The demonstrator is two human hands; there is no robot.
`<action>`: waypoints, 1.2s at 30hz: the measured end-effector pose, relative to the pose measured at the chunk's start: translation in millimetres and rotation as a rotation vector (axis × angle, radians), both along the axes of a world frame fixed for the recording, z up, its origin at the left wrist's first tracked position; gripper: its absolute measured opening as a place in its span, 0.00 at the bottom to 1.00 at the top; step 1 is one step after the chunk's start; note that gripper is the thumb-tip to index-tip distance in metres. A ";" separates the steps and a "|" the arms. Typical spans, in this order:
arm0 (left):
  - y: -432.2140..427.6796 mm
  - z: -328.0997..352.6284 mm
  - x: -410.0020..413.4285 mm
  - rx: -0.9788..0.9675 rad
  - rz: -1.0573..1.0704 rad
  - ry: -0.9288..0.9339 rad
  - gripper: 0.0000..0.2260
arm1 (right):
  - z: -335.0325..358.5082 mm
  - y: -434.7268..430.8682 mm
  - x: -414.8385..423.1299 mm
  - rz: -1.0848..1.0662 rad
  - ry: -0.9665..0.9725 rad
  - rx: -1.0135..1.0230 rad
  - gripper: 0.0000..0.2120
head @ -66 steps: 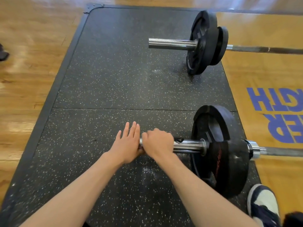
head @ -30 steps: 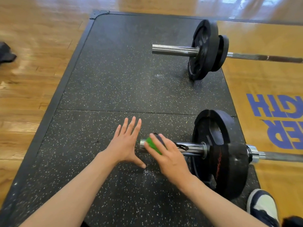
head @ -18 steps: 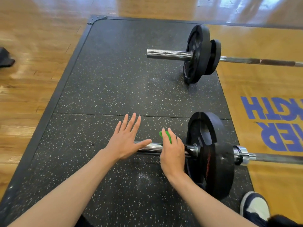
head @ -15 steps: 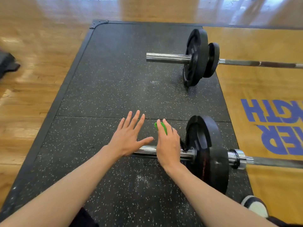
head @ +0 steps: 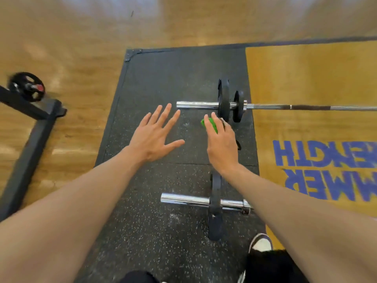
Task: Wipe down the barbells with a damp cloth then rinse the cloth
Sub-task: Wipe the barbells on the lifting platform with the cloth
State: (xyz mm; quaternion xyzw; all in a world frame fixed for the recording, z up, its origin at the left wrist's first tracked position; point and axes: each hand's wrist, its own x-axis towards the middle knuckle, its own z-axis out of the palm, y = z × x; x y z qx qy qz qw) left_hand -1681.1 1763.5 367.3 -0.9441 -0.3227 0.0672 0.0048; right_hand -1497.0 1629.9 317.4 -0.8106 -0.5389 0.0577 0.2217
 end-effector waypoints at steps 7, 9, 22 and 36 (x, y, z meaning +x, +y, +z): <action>20.5 241.9 74.0 0.043 0.012 -0.051 0.39 | 240.2 19.0 111.6 0.026 -0.176 -0.063 0.33; 27.4 293.7 89.5 0.049 0.016 -0.066 0.39 | 293.7 36.4 128.7 0.032 -0.206 -0.058 0.33; 159.8 426.9 97.4 0.156 -0.034 -0.029 0.42 | 416.3 122.2 150.1 -0.013 -0.289 -0.066 0.27; 245.7 453.5 156.2 0.178 -0.197 -0.002 0.42 | 417.2 178.4 190.0 -0.074 -0.282 -0.097 0.25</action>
